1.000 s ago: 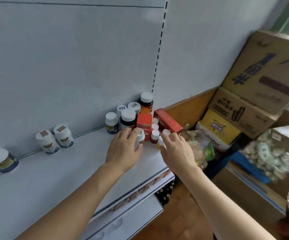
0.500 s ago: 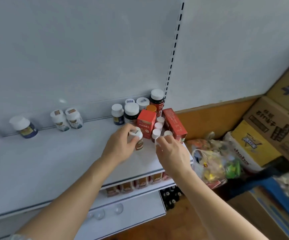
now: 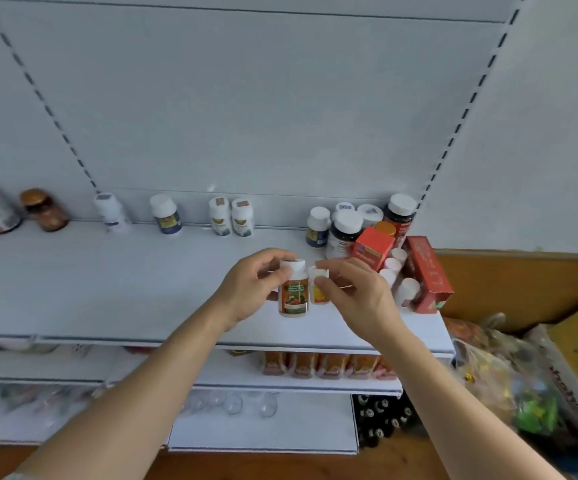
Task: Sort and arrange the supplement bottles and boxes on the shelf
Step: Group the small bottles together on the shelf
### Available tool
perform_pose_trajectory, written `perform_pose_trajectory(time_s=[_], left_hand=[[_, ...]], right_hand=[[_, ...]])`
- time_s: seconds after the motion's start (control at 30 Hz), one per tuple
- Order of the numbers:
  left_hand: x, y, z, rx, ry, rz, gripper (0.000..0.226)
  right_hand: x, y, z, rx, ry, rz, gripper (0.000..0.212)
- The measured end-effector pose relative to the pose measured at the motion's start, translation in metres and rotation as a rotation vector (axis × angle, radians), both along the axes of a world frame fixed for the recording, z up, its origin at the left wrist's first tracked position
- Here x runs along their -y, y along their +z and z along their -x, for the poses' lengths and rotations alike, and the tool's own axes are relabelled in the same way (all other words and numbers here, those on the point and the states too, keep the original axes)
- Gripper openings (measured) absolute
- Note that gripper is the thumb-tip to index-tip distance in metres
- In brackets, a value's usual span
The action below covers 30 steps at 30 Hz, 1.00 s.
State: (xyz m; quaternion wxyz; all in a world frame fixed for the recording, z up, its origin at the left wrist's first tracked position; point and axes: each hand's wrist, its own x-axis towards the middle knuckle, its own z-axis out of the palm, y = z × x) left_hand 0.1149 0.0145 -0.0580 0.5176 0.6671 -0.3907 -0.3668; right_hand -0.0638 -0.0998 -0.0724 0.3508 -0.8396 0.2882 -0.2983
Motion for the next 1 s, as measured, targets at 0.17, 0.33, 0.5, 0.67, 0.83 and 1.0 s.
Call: perform_pose_trajectory(time_s=[0.17, 0.33, 0.5, 0.67, 0.83, 1.0], left_hand=[[-0.032, -0.001, -0.024, -0.032, 0.077, 0.025, 0.023], [-0.068, 0.006, -0.06, -0.046, 0.098, 0.048, 0.023], [-0.114, 0.013, -0.11, -0.052, 0.128, 0.053, 0.023], [-0.171, 0.012, -0.159, -0.024, 0.173, 0.064, 0.025], [-0.221, 0.014, -0.208, -0.037, 0.277, 0.077, 0.025], [-0.261, 0.014, -0.265, -0.055, 0.44, 0.089, 0.022]], right_hand=[[-0.029, 0.005, -0.031, 0.008, 0.021, -0.021, 0.024], [-0.064, 0.025, -0.073, -0.012, 0.018, -0.116, 0.02], [-0.106, 0.038, -0.124, -0.036, 0.004, -0.228, 0.014], [-0.15, 0.038, -0.183, -0.063, 0.037, -0.253, 0.011], [-0.186, 0.04, -0.248, -0.091, 0.143, -0.254, 0.01], [-0.21, 0.042, -0.326, -0.106, 0.306, -0.233, 0.01]])
